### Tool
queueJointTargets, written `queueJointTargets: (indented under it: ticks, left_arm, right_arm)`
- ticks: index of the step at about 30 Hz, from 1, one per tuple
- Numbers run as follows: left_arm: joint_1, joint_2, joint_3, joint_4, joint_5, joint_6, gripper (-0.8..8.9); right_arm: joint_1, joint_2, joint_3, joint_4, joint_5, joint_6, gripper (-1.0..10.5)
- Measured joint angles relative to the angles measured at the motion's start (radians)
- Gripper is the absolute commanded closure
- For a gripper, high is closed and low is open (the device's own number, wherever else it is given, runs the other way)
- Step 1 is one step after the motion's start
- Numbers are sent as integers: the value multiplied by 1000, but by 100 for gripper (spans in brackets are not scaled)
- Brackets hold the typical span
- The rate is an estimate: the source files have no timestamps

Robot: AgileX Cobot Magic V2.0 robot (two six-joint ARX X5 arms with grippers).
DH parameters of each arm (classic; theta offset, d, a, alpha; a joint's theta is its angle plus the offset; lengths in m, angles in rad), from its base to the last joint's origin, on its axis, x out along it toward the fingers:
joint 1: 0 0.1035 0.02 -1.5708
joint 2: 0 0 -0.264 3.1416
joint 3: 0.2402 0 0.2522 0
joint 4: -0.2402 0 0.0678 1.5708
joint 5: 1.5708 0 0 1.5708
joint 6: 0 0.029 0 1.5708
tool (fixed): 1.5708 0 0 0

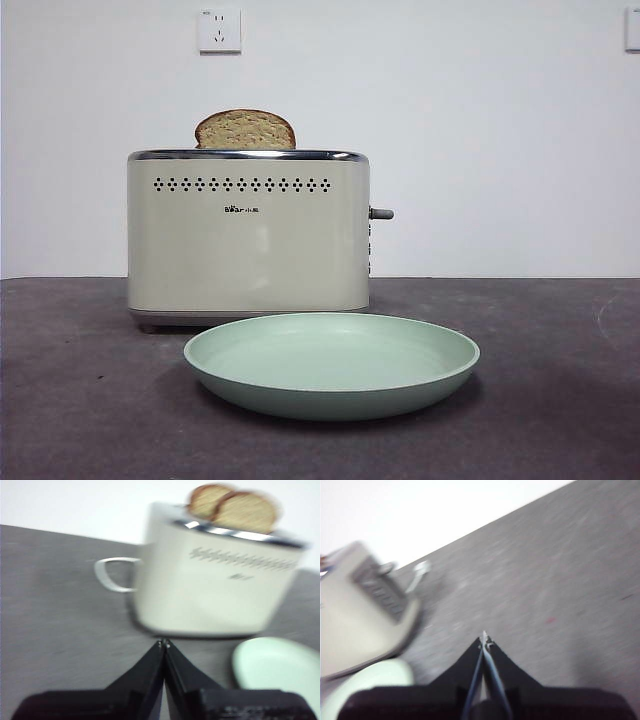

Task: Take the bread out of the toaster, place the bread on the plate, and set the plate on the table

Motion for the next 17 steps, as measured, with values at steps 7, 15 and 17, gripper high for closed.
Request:
queueJointTargets:
  ticks: [7, 15, 17]
  left_arm:
    - [0, 20, 109, -11, 124, -183, 819]
    - [0, 220, 424, -134, 191, -188, 819]
    - [0, 297, 508, -167, 201, -163, 819]
  right_arm:
    - [0, 127, 164, -12, -195, 127, 958]
    - [0, 478, 521, -61, -391, 44, 958]
    - [5, 561, 608, -76, -409, 4, 958]
